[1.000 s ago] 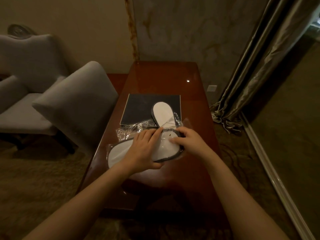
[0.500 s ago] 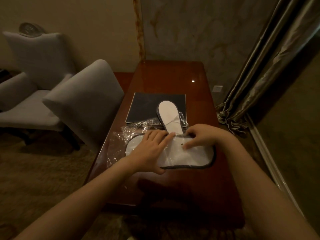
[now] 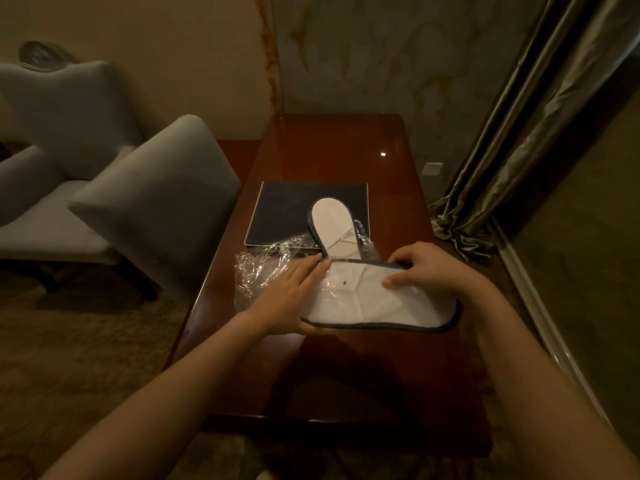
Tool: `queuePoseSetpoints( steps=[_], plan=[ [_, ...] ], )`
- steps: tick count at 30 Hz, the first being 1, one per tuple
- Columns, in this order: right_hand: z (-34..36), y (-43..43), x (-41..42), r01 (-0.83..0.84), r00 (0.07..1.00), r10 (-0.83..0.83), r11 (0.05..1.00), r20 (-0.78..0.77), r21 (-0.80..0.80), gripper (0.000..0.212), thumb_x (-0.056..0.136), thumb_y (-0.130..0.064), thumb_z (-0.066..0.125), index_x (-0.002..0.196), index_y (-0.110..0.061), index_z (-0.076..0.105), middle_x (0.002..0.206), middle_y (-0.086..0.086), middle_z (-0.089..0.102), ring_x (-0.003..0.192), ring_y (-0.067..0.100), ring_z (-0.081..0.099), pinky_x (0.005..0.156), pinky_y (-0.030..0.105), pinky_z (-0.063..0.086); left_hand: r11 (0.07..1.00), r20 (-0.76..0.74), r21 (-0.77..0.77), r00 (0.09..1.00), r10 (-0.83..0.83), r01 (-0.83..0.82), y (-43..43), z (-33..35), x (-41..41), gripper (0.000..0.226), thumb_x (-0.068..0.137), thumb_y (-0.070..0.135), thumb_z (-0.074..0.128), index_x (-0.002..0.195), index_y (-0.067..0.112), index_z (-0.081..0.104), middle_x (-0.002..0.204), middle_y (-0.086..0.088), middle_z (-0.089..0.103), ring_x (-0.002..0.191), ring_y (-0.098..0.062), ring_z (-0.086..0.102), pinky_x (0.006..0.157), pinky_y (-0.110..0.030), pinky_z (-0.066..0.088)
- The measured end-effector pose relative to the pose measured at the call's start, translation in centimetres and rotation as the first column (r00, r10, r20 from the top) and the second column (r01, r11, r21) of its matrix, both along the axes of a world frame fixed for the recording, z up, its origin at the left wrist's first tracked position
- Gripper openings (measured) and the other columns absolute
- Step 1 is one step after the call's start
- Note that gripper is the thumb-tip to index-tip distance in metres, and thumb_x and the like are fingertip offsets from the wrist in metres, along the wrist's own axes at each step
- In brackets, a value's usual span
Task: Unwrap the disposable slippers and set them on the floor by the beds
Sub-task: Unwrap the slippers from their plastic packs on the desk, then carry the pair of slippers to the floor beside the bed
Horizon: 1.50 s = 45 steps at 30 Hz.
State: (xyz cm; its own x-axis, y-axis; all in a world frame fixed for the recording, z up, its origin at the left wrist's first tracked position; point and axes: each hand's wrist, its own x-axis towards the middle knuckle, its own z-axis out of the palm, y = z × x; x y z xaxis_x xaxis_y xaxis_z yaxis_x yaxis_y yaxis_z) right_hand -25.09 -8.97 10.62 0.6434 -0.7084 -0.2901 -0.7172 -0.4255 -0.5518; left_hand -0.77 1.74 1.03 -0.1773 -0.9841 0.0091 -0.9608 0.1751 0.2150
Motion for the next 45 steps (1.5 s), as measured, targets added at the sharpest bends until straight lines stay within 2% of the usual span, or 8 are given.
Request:
queuePoseSetpoints(
  steps=[8,13,16,22,27,32,35,45],
  plan=[
    [-1.0,-2.8,-4.2,0.312,0.936,-0.317,0.948,0.150,0.059,0.021,0.079,-0.034,0.068,0.092,-0.017,0.065,0.092,0.004,0.064,0.084,0.019,0.060,0.065,0.030,0.044,0.964,-0.038,0.264,0.998,0.040,-0.029,0.8,-5.4,1.9,0.122,0.063,0.063,0.070,0.150,0.016,-0.001,0.159,-0.008,0.006,0.146,-0.024,0.008,0.117,-0.036,0.016],
    [-3.9,-4.5,-2.5,0.518,0.805,-0.538,0.843,0.250,0.147,0.042,0.078,-0.033,0.070,0.112,-0.008,0.063,0.110,0.010,0.063,0.095,0.026,0.060,0.075,0.033,0.045,0.884,-0.070,0.458,0.987,0.142,-0.094,0.2,-6.7,0.4,0.102,0.071,0.081,0.032,0.151,0.023,0.006,0.161,-0.002,-0.001,0.147,-0.022,-0.002,0.119,-0.040,0.003],
    [-5.4,-5.4,-1.3,0.606,0.681,-0.656,0.754,0.326,0.252,0.043,0.079,-0.032,0.070,0.112,-0.006,0.062,0.113,0.011,0.063,0.098,0.028,0.059,0.081,0.038,0.048,0.920,-0.106,0.341,0.964,0.243,-0.194,-1.1,-6.8,-0.4,0.054,0.097,0.048,0.030,0.141,0.020,0.041,0.155,-0.005,0.030,0.144,-0.018,0.015,0.117,-0.032,0.007],
    [-8.0,-6.9,0.7,0.706,0.493,-0.777,0.620,0.391,0.342,0.032,0.079,-0.032,0.068,0.099,-0.008,0.063,0.105,0.013,0.066,0.095,0.032,0.063,0.080,0.044,0.052,0.929,-0.056,0.160,0.937,0.345,-0.332,-5.8,-5.2,-1.6,0.047,0.090,0.052,0.044,0.110,0.015,0.065,0.121,-0.005,0.064,0.117,-0.021,0.051,0.099,-0.038,0.039],
    [-10.2,-7.7,1.6,0.748,0.410,-0.836,0.537,0.364,0.390,0.043,0.081,-0.030,0.066,0.114,-0.002,0.060,0.114,0.017,0.064,0.101,0.032,0.061,0.078,0.039,0.049,0.726,-0.422,0.350,0.592,0.687,-0.592,-12.1,-3.7,-3.2,0.045,0.086,0.029,0.060,0.122,0.005,0.047,0.120,-0.014,0.062,0.106,-0.030,0.060,0.086,-0.037,0.050],
    [-12.4,-8.2,1.4,0.779,0.407,-0.854,0.510,0.324,0.364,0.040,0.082,-0.031,0.065,0.112,-0.005,0.061,0.112,0.014,0.064,0.097,0.029,0.061,0.074,0.034,0.047,0.499,-0.398,0.558,0.313,0.862,-0.663,-16.6,-4.7,-3.8,0.078,0.085,0.028,0.063,0.142,-0.004,0.020,0.136,-0.019,0.051,0.121,-0.035,0.052,0.096,-0.040,0.047],
    [-13.4,-8.3,1.2,0.783,0.404,-0.862,0.499,0.307,0.371,0.039,0.083,-0.031,0.064,0.112,-0.006,0.060,0.111,0.013,0.064,0.096,0.029,0.061,0.076,0.036,0.049,0.424,-0.427,0.644,0.161,0.890,-0.637,-17.4,-5.4,-3.6,0.068,0.084,0.019,0.064,0.138,-0.004,0.029,0.134,-0.019,0.052,0.119,-0.036,0.053,0.098,-0.042,0.049],
    [-12.4,-8.6,1.8,0.763,0.411,-0.852,0.516,0.325,0.388,0.039,0.084,-0.030,0.064,0.113,-0.006,0.059,0.113,0.012,0.063,0.098,0.028,0.060,0.078,0.036,0.049,0.556,-0.690,0.672,-0.144,0.709,-0.489,-17.4,-3.4,-3.6,0.036,0.087,-0.003,0.054,0.123,-0.006,0.052,0.114,-0.021,0.061,0.098,-0.031,0.057,0.087,-0.039,0.050]
  ],
)
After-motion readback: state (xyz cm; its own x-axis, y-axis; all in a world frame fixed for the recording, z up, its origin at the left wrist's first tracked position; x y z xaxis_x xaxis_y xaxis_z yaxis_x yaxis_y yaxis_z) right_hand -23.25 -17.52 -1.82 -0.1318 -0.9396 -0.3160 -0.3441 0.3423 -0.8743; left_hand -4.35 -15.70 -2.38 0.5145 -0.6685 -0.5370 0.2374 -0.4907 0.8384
